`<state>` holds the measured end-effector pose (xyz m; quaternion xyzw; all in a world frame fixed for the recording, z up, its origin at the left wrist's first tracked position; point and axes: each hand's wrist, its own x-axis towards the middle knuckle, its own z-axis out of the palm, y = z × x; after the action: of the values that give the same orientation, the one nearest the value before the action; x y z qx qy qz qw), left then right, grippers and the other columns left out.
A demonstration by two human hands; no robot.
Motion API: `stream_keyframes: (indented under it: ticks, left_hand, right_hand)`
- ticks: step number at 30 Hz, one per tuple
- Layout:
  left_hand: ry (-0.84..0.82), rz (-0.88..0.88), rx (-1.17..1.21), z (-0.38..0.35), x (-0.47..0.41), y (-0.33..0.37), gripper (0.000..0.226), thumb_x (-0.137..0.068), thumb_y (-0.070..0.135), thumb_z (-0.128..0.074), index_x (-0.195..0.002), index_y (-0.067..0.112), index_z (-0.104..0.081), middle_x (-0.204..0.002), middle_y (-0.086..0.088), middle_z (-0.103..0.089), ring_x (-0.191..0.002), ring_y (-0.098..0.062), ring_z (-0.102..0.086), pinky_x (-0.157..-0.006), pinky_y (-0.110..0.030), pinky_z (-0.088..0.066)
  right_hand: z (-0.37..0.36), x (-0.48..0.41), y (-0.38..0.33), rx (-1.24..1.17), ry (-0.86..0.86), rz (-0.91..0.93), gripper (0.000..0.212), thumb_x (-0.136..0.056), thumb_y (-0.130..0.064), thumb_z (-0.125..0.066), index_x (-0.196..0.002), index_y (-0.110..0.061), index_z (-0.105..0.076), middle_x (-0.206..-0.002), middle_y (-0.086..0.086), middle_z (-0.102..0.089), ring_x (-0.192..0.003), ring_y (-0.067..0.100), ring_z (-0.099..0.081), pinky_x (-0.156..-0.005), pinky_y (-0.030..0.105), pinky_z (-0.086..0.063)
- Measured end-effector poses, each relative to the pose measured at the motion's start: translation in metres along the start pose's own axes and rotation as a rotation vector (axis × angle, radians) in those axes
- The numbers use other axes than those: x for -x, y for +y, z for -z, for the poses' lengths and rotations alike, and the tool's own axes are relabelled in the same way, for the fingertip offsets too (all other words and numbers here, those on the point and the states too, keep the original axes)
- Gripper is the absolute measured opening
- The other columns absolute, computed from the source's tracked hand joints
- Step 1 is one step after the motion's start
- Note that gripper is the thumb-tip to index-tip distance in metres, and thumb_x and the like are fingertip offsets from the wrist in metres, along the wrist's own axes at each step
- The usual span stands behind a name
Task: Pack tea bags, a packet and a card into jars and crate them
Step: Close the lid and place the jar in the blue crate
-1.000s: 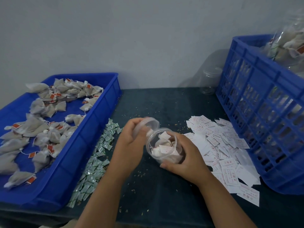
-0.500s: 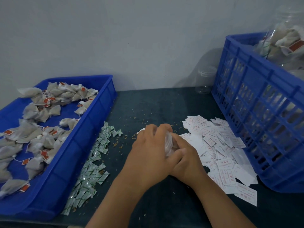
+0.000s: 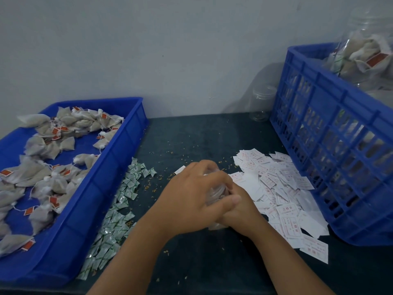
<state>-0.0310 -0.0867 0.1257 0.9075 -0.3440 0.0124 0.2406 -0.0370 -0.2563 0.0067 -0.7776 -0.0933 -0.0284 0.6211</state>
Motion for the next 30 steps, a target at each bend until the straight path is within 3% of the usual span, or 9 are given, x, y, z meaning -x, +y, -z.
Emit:
stream_keyframes:
  ticks: [4, 11, 13, 15, 18, 20, 22, 24, 30]
  left_hand:
    - [-0.039, -0.056, 0.062, 0.007, 0.002, -0.003, 0.031, -0.092, 0.066, -0.051, -0.108, 0.046, -0.067, -0.125, 0.022, -0.05, -0.119, -0.004, -0.051, -0.099, -0.024, -0.041]
    - [-0.057, -0.139, 0.224, 0.01, 0.006, -0.007, 0.019, -0.096, 0.049, -0.066, -0.101, 0.034, -0.076, -0.127, 0.014, -0.056, -0.124, -0.014, -0.056, -0.104, -0.038, -0.045]
    - [-0.077, -0.12, 0.271, 0.013, 0.007, -0.007, 0.019, -0.097, 0.043, -0.068, -0.108, 0.031, -0.078, -0.129, 0.012, -0.057, -0.129, -0.015, -0.053, -0.108, -0.036, -0.043]
    - [-0.101, -0.075, 0.263, 0.017, 0.007, -0.005, 0.027, -0.099, 0.044, -0.066, -0.125, 0.036, -0.073, -0.134, 0.017, -0.057, -0.134, -0.009, -0.049, -0.111, -0.027, -0.038]
    - [-0.123, 0.05, 0.146, 0.019, 0.01, -0.001, 0.045, -0.098, 0.055, -0.061, -0.142, 0.048, -0.057, -0.148, 0.027, -0.049, -0.139, 0.006, -0.038, -0.114, -0.017, -0.028]
    - [-0.098, 0.18, 0.094, 0.014, 0.011, 0.004, 0.048, -0.099, 0.062, -0.053, -0.144, 0.045, -0.054, -0.149, 0.025, -0.048, -0.139, 0.002, -0.041, -0.116, -0.022, -0.032]
    - [-0.046, 0.329, 0.03, 0.003, 0.012, 0.012, 0.053, -0.098, 0.069, -0.043, -0.14, 0.04, -0.055, -0.137, 0.018, -0.055, -0.13, -0.009, -0.05, -0.11, -0.03, -0.041]
    - [0.038, 0.412, -0.02, -0.006, 0.011, 0.016, 0.047, -0.098, 0.069, -0.039, -0.127, 0.037, -0.06, -0.121, 0.014, -0.06, -0.116, -0.012, -0.056, -0.099, -0.032, -0.046]
    - [0.181, 0.313, -0.014, -0.01, 0.006, 0.01, 0.027, -0.097, 0.055, -0.052, -0.106, 0.036, -0.068, -0.099, 0.014, -0.065, -0.091, -0.005, -0.061, -0.081, -0.022, -0.045]
  right_hand:
    - [0.0, 0.002, -0.005, -0.102, -0.014, 0.014, 0.056, -0.074, -0.028, -0.082, -0.128, -0.036, -0.068, -0.12, 0.001, -0.078, -0.116, 0.018, -0.076, -0.09, 0.036, -0.065]
    - [0.004, 0.004, -0.003, -0.264, -0.104, 0.017, 0.074, -0.071, -0.039, -0.084, -0.135, -0.006, -0.063, -0.132, 0.023, -0.07, -0.13, 0.044, -0.066, -0.11, 0.066, -0.052]
    - [0.004, 0.005, -0.004, -0.24, -0.109, 0.017, 0.068, -0.073, -0.04, -0.082, -0.137, -0.02, -0.067, -0.133, 0.013, -0.072, -0.131, 0.033, -0.067, -0.11, 0.056, -0.055]
    - [0.001, 0.006, -0.01, -0.179, -0.108, 0.013, 0.056, -0.074, -0.039, -0.079, -0.13, -0.042, -0.07, -0.123, -0.006, -0.075, -0.121, 0.012, -0.071, -0.095, 0.028, -0.058]
    - [-0.005, 0.01, -0.017, -0.145, -0.089, -0.012, 0.048, -0.072, -0.035, -0.08, -0.117, -0.045, -0.069, -0.103, -0.024, -0.076, -0.095, -0.006, -0.072, -0.076, 0.011, -0.053]
    - [-0.01, 0.011, -0.02, -0.116, -0.107, 0.03, 0.054, -0.073, -0.026, -0.088, -0.122, -0.039, -0.068, -0.104, -0.021, -0.077, -0.092, -0.001, -0.073, -0.074, 0.012, -0.053]
    - [-0.014, 0.012, -0.02, -0.079, -0.087, 0.088, 0.056, -0.075, -0.023, -0.092, -0.123, -0.035, -0.068, -0.109, -0.011, -0.077, -0.099, 0.012, -0.076, -0.079, 0.021, -0.056]
    - [-0.016, 0.013, -0.019, -0.077, -0.048, 0.134, 0.05, -0.074, -0.023, -0.091, -0.116, -0.039, -0.069, -0.105, -0.011, -0.078, -0.097, 0.012, -0.076, -0.078, 0.02, -0.055]
    - [-0.011, 0.011, -0.017, -0.062, 0.003, 0.105, 0.045, -0.07, -0.03, -0.093, -0.108, -0.037, -0.069, -0.1, -0.006, -0.08, -0.092, 0.006, -0.076, -0.075, 0.019, -0.057]
